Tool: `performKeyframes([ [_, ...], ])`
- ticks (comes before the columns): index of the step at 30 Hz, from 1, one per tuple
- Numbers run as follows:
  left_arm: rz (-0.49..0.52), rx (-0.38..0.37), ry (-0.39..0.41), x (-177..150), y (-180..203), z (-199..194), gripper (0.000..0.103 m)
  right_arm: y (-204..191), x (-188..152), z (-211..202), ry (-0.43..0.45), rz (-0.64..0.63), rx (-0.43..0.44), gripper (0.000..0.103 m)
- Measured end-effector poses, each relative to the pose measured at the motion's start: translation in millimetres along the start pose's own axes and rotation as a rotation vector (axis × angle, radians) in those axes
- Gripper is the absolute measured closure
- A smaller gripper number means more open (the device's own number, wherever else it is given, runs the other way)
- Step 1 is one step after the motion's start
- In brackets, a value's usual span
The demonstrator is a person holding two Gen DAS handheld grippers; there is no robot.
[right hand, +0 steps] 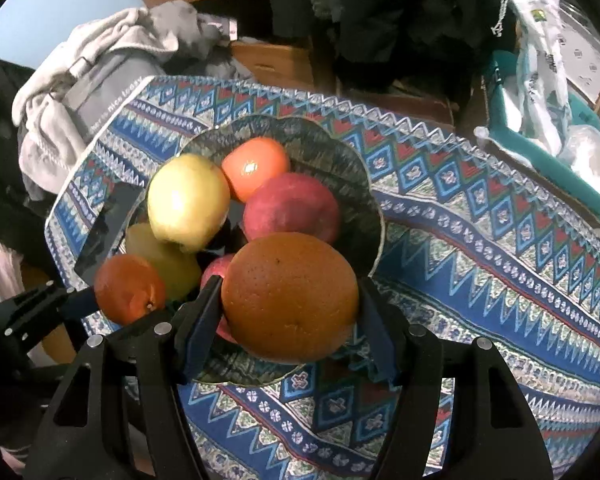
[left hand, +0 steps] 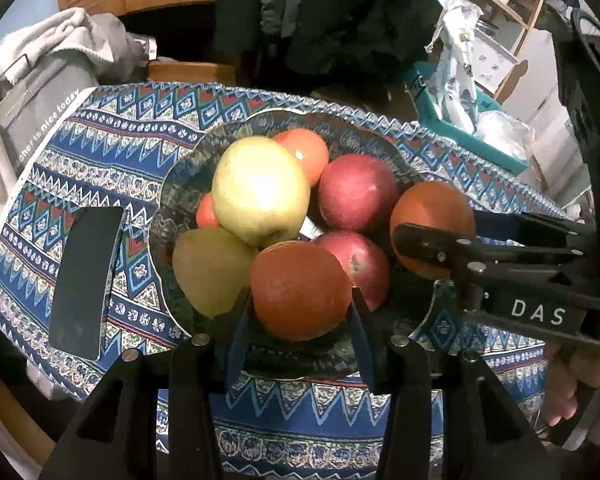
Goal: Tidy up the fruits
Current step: 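Lower both oranges into the glass bowl and open both tools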
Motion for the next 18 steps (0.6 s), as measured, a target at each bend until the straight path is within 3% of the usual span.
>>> performKeyframes([
  [13,-0.032,0.004,-0.049,-10.1,-9.2,22.1,0.056,3.6,1.8,14.1,-0.011,0.0,-0.013,0.034],
  [18,-0.023,0.017,-0.042,-7.7,-6.2,18.6,0.044,4.9,8.3,6.2,0.02,0.007,-0.003,0.034],
])
Point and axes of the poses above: each gripper's, at about its wrist camera, not at the fingertips, and z roughly the way its jaws point, y to its right, x to its top, the point moved 10 cm from there along z, roughly the way its jaws point
